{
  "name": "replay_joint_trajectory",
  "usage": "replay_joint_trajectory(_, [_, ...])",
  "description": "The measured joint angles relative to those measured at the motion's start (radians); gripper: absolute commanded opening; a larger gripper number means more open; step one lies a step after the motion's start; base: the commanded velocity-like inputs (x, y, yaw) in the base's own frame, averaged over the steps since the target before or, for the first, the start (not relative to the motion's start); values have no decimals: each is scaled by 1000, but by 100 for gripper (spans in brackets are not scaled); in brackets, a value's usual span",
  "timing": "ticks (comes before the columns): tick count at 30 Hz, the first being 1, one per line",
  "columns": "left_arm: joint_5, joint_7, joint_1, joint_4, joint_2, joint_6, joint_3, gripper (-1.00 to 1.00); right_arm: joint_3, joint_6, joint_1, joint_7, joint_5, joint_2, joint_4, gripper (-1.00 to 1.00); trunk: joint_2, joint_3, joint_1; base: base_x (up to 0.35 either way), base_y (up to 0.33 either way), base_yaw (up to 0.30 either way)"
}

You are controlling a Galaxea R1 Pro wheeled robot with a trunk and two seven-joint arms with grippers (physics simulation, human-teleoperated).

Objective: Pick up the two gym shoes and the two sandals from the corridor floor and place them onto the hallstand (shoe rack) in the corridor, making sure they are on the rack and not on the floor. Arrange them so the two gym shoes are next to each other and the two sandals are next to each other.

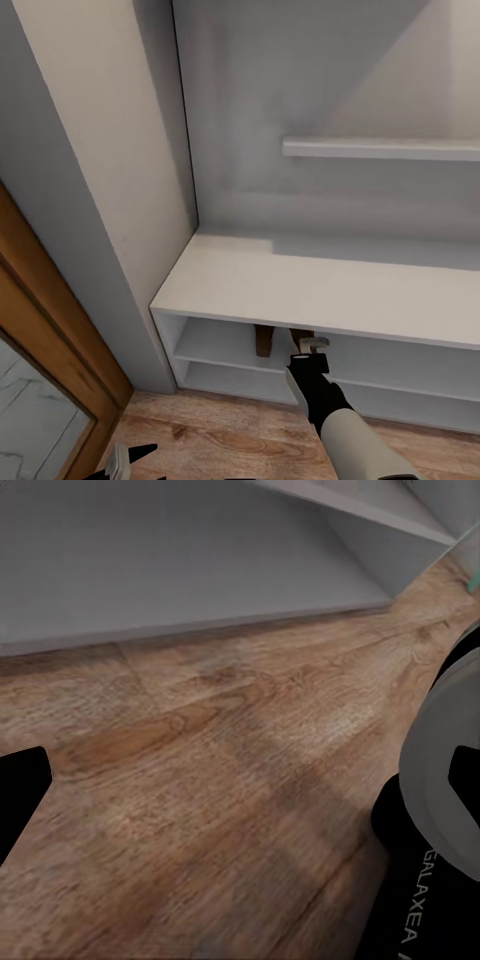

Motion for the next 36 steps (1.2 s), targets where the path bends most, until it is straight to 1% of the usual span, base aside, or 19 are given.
replay_joint_trajectory(8, [0, 1, 0, 0, 0, 0, 0, 100, 0, 0, 0, -1, 1, 0, 1, -100, 0, 0, 0, 40, 0, 0])
replay_joint_trajectory(15, [0, 1, -1, 1, 0, 0, 0, 100, 0, 1, 0, -1, 2, 0, 1, -100, 0, 0, 0, 132, 0, 0])
replay_joint_trajectory(36, [0, 2, -1, 2, 0, 0, 0, 100, 0, -1, 0, 0, -1, 0, 0, -100, 0, 0, 0, 35, 0, 0])
